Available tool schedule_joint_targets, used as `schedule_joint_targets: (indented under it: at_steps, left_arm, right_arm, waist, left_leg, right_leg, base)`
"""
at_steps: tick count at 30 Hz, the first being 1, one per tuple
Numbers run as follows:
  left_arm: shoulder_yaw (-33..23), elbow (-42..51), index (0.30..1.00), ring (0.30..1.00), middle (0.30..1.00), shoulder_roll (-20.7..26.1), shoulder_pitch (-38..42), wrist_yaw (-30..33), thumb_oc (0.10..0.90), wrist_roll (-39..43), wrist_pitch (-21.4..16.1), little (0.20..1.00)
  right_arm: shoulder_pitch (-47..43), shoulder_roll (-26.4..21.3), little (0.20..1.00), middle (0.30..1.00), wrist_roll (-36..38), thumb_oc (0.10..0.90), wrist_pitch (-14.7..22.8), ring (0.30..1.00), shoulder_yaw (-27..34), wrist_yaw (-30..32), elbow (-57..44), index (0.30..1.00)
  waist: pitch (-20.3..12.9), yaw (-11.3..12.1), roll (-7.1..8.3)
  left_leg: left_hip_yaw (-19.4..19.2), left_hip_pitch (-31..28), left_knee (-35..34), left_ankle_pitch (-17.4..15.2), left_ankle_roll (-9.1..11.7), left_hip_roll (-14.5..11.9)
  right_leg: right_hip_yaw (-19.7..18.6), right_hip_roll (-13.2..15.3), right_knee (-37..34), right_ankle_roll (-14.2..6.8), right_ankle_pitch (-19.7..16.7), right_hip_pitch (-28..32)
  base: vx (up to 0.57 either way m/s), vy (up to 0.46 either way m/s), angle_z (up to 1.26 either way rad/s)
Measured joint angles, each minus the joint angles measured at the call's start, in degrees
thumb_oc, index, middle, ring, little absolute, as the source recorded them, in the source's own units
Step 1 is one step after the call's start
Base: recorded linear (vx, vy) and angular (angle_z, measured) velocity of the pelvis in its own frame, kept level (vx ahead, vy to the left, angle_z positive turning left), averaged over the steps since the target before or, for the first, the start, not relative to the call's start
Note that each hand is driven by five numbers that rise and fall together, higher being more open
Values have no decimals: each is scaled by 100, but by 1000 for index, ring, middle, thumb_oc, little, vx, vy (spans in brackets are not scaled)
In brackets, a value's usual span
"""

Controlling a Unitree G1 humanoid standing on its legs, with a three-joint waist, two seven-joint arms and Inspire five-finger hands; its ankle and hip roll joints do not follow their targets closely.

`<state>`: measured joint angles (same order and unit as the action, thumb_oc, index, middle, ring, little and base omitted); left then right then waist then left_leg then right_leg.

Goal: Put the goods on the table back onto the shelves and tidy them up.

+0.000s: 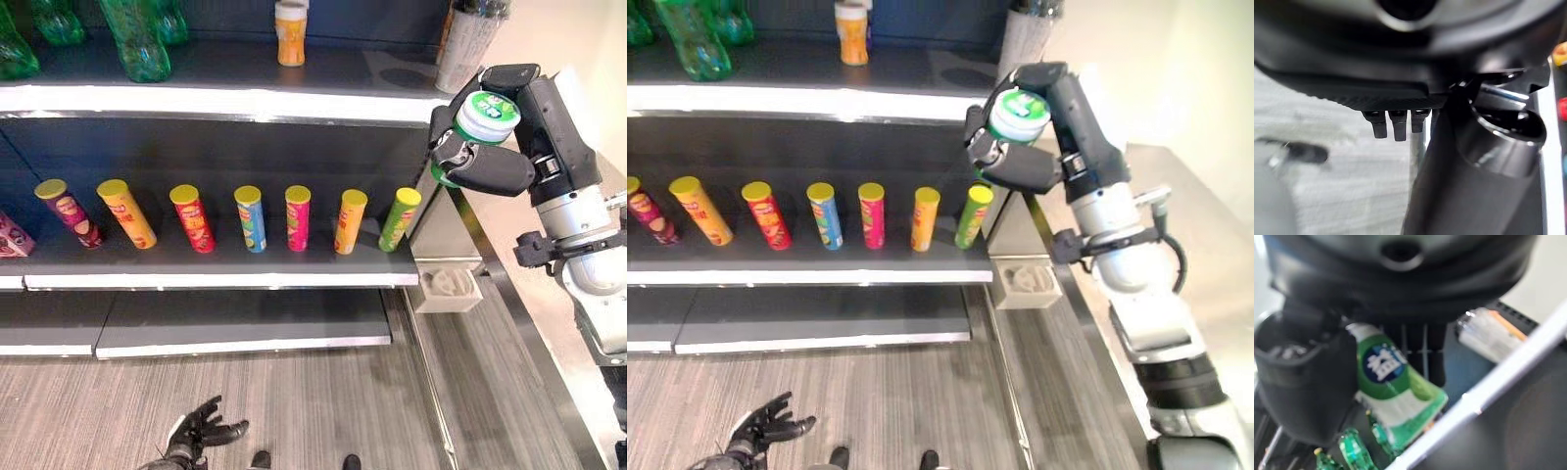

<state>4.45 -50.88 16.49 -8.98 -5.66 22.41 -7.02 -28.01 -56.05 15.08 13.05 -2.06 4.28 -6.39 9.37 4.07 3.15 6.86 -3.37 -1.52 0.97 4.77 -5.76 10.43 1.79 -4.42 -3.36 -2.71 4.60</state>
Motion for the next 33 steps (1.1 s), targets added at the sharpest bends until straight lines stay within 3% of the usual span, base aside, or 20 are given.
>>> schedule_joint_targets:
  at_steps: [4,7,9,11,12,14,16,18,19,22,27,30,33]
  left_arm:
    - [1,-22,900,900,900,-307,-108,-17,800,8,1,900]
    - [-16,-12,900,900,900,-260,-73,21,800,11,-5,900]
    - [-16,45,900,900,900,-190,-36,24,800,13,-6,900]
    - [-1,228,900,900,900,-22,154,32,800,137,-13,900]
    - [0,215,900,900,900,-28,225,38,800,206,-9,900]
    - [-1,205,900,900,900,-20,153,40,800,229,-4,900]
    - [5,170,900,900,900,37,111,42,800,223,5,900]
    - [39,158,900,900,900,24,86,37,800,216,15,900]
    - [208,164,900,900,900,-19,106,30,800,212,40,900]
    - [206,214,900,900,900,58,144,52,800,171,53,900]
    - [-27,239,900,900,900,461,398,162,800,60,-24,900]
    - [-26,222,900,900,900,630,394,188,800,-8,-23,900]
    - [-23,204,900,900,900,663,384,238,800,-5,-22,900]
  right_arm:
    - [-583,-22,300,300,155,400,12,300,-152,22,289,300]
    - [-703,-22,300,300,220,400,31,300,-202,57,339,300]
    - [-754,-29,300,300,266,400,37,300,-203,57,338,300]
    - [-1144,-221,300,300,432,400,62,300,-380,93,537,300]
    - [-1315,-382,300,300,430,400,35,300,-511,90,628,300]
    - [-1331,-473,300,300,432,400,34,300,-521,109,591,300]
    - [-1325,-442,300,300,427,400,74,300,-521,130,591,300]
    - [-1285,-424,300,300,428,400,-4,300,-470,127,599,300]
    - [-1142,-406,300,300,434,400,10,300,-247,143,561,300]
    - [-1032,-452,300,300,533,400,1,300,-207,242,596,300]
    - [-983,-399,300,300,558,400,-14,300,-178,267,616,300]
    - [-1018,-398,300,300,552,400,-14,300,-197,352,622,300]
    - [-1024,-406,300,300,550,400,-11,300,-199,369,837,300]
  waist:
    - [19,139,31]
    - [40,170,106]
    - [74,173,173]
    - [255,237,330]
    - [331,285,325]
    - [339,320,289]
    - [381,220,361]
    - [360,120,263]
    - [327,41,101]
    - [279,-86,266]
    - [257,80,286]
    - [257,115,253]
    - [259,123,226]
  left_leg:
    - [21,-106,-118,45,101,-21]
    - [206,-53,0,48,108,59]
    - [251,130,225,35,127,127]
    - [259,820,1153,30,302,272]
    - [124,875,1216,40,341,275]
    - [-208,826,977,-101,223,106]
    - [-324,797,709,-103,229,-258]
    - [-306,633,194,-15,359,-560]
    - [-311,484,-138,274,444,-514]
    - [-425,415,-240,467,122,91]
    - [-628,237,-307,352,-251,577]
    - [-697,136,-316,331,-283,570]
    - [-701,-80,-333,245,-407,495]
  right_leg:
    - [71,-26,-97,3,-67,135]
    - [245,24,-97,-101,24,248]
    - [346,65,-97,-112,57,244]
    - [348,192,-138,61,120,149]
    - [359,225,-136,85,95,158]
    - [347,227,-138,151,99,172]
    - [278,283,-140,149,114,150]
    - [244,300,-129,8,83,145]
    - [238,423,-94,-158,29,154]
    - [188,1003,-93,-374,-113,146]
    - [277,1491,219,-521,-352,29]
    - [307,1584,669,-543,-361,-151]
    - [269,1518,755,-869,-163,-162]
  base:
    - [120,-84,13]
    - [-7,-56,35]
    - [-43,20,42]
    - [35,131,53]
    - [96,186,31]
    - [111,224,6]
    - [160,250,-7]
    - [173,352,-7]
    - [135,304,-11]
    - [61,210,-1]
    - [14,234,-6]
    - [-14,83,-11]
    - [4,-2,-8]
